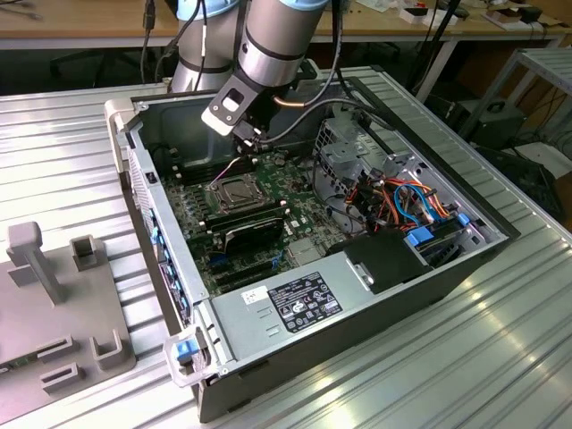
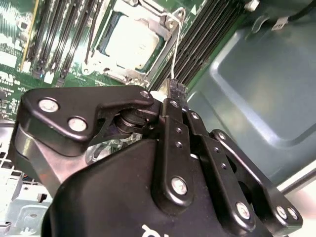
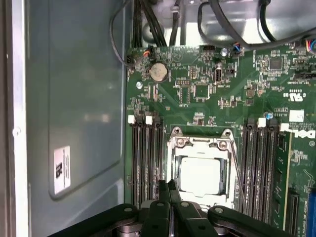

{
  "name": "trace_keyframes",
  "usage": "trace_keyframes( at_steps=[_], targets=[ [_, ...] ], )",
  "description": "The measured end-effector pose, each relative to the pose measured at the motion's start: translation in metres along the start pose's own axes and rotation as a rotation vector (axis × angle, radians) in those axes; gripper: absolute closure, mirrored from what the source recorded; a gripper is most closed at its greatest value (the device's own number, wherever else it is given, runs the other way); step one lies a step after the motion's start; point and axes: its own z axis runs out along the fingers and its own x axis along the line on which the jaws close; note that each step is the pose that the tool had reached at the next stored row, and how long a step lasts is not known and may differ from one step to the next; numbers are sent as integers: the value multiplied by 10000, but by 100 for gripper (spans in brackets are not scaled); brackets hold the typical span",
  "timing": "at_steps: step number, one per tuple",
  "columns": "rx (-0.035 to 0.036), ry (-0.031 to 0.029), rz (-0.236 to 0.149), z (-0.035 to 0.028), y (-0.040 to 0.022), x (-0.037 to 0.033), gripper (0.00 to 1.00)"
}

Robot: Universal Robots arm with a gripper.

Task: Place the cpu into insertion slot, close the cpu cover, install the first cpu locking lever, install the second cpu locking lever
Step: 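Install the first cpu locking lever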

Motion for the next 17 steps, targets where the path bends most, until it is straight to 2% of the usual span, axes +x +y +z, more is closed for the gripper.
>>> trace_keyframes(
  at_steps=[2,3,4,7,8,9,10,11,12,13,17],
  targets=[
    [31,-10,-144,30,-29,-5,89],
    [96,-17,-442,75,-40,-15,89],
    [122,-20,-566,99,-44,-17,89],
    [145,-13,-679,156,-45,-11,89],
    [146,17,-683,162,-45,-12,89],
    [137,148,-687,173,-45,-14,89],
    [122,388,-695,177,-45,-15,89],
    [113,538,-699,180,-45,-16,89],
    [109,620,-702,185,-45,-17,89],
    [103,674,-703,200,-45,-19,89],
    [98,780,-707,253,-44,-31,89]
  ],
)
